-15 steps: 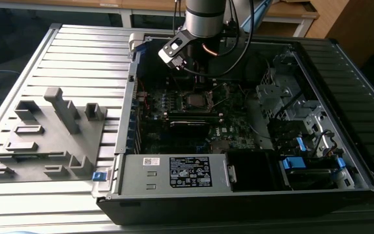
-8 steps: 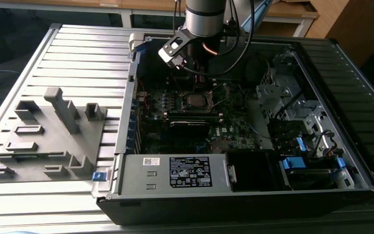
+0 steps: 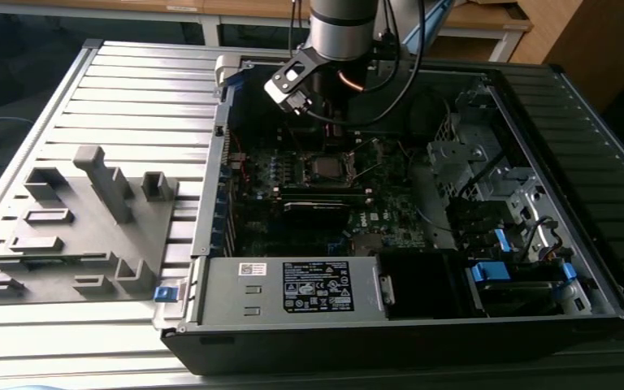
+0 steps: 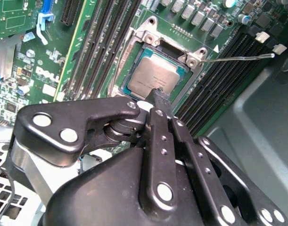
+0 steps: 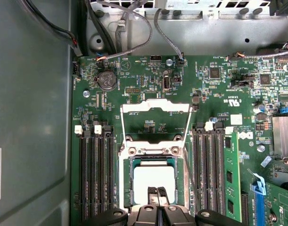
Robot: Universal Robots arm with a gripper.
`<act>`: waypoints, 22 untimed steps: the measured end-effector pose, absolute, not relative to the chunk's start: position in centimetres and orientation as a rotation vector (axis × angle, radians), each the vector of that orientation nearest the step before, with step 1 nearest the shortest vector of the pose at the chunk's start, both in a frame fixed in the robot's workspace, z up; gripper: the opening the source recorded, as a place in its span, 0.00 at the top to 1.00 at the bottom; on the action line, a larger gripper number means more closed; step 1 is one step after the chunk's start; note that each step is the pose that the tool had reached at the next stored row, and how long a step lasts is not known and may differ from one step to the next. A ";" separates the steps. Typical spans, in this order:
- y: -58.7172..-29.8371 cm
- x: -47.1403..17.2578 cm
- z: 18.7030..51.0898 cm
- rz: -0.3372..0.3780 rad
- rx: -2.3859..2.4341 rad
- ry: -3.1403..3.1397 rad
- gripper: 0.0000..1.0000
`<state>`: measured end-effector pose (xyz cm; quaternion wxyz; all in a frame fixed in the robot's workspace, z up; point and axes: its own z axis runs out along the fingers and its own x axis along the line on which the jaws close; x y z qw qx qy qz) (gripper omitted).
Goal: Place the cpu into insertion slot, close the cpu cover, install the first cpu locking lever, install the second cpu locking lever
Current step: 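Close the cpu cover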
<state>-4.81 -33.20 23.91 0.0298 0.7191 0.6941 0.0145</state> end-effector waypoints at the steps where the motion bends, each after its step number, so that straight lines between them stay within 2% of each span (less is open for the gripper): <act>1: -33.2 -4.8 23.9 0.044 2.217 2.140 0.89; 22: -33.2 -4.5 24.5 0.042 2.218 2.141 0.89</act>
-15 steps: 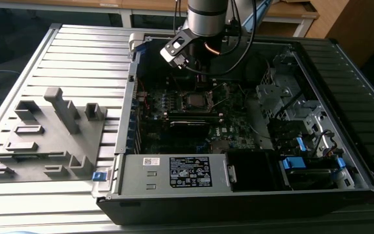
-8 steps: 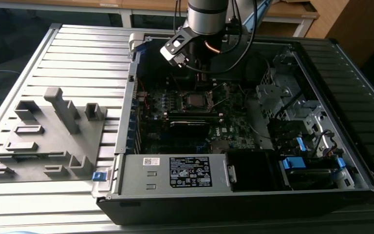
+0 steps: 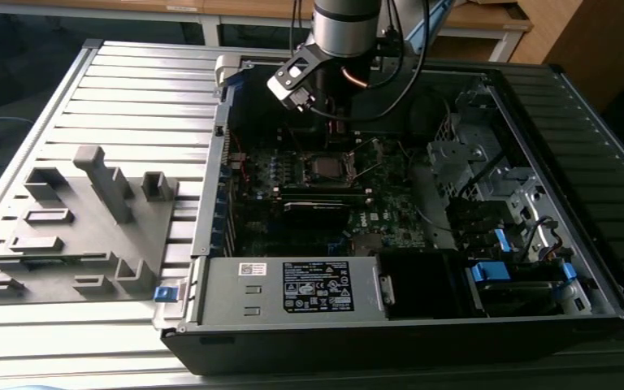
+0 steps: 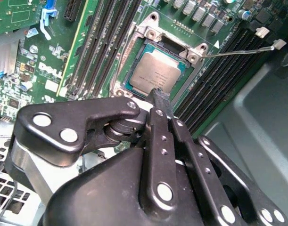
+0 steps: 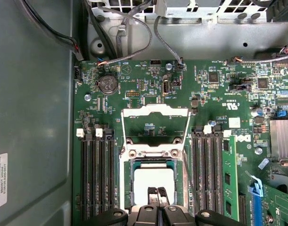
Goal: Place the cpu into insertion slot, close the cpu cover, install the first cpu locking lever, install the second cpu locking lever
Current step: 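Close the cpu cover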
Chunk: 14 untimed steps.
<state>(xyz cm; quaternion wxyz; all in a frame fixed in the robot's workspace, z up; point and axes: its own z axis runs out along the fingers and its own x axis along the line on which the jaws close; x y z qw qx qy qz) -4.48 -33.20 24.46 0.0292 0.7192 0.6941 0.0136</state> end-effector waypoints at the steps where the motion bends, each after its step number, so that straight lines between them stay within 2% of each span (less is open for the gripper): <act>1: -33.2 -4.5 24.5 0.042 2.218 2.141 0.89; 14: -33.2 -4.5 24.8 0.042 2.219 2.141 0.89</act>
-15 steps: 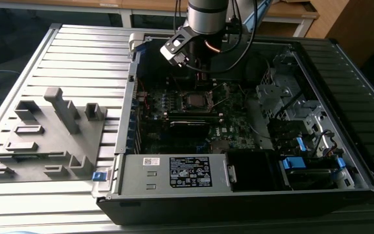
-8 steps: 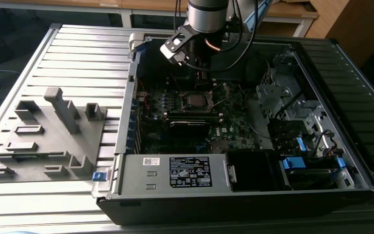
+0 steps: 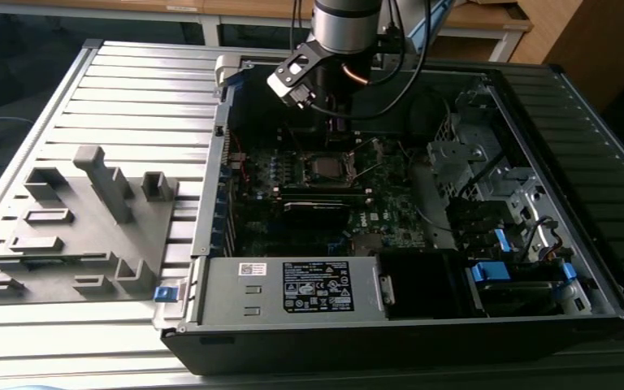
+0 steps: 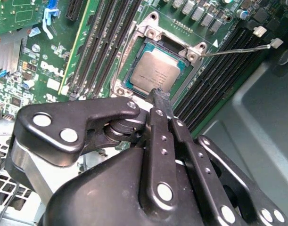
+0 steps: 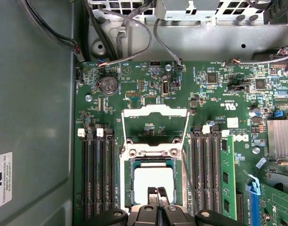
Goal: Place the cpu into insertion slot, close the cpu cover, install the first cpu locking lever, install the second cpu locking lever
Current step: 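Close the cpu cover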
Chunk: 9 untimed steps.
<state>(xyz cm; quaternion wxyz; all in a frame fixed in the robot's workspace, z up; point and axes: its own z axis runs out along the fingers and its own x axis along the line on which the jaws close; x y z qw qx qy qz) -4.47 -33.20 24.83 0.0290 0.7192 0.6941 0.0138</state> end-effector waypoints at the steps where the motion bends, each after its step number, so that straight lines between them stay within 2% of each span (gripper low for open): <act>1: -33.2 -4.4 24.8 0.042 2.218 2.141 0.89; 9: -33.2 -4.4 24.8 0.042 2.219 2.141 0.89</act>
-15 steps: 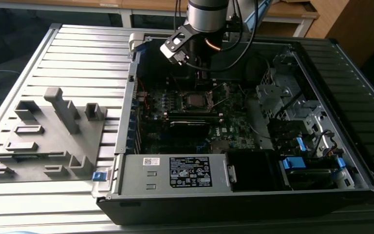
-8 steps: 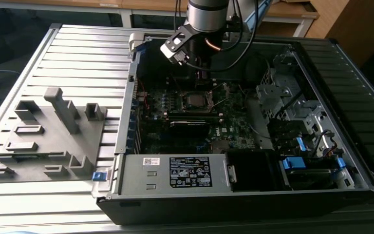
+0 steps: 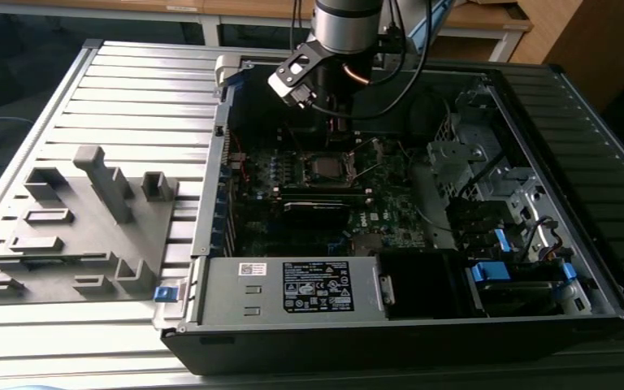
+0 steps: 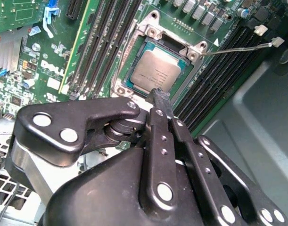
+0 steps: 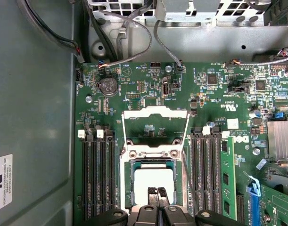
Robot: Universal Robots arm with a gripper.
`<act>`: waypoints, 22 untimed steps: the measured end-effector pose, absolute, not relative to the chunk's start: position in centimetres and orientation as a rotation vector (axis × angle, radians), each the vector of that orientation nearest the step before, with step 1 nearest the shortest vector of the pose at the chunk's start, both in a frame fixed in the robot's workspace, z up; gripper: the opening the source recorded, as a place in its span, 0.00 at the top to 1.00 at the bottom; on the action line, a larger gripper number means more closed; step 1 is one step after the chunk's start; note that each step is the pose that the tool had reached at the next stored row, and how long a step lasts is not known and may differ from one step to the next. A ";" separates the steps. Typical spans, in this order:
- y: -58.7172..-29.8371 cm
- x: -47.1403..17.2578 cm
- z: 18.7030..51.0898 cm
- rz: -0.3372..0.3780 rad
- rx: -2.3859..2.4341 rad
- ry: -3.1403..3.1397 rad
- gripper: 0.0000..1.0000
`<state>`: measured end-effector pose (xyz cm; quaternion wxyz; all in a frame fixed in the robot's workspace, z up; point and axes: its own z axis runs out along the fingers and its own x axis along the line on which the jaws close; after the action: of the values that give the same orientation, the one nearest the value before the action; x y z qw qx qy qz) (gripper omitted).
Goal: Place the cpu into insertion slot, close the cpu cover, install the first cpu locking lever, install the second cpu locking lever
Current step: 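Close the cpu cover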
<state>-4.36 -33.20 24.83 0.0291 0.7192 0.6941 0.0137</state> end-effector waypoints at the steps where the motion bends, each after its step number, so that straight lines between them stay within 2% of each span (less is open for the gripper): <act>1: -33.2 -4.4 24.8 0.042 2.219 2.141 0.89; 22: -33.2 -3.6 25.0 0.043 2.219 2.141 0.89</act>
<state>-3.60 -33.19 25.00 0.0289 0.7192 0.6940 0.0139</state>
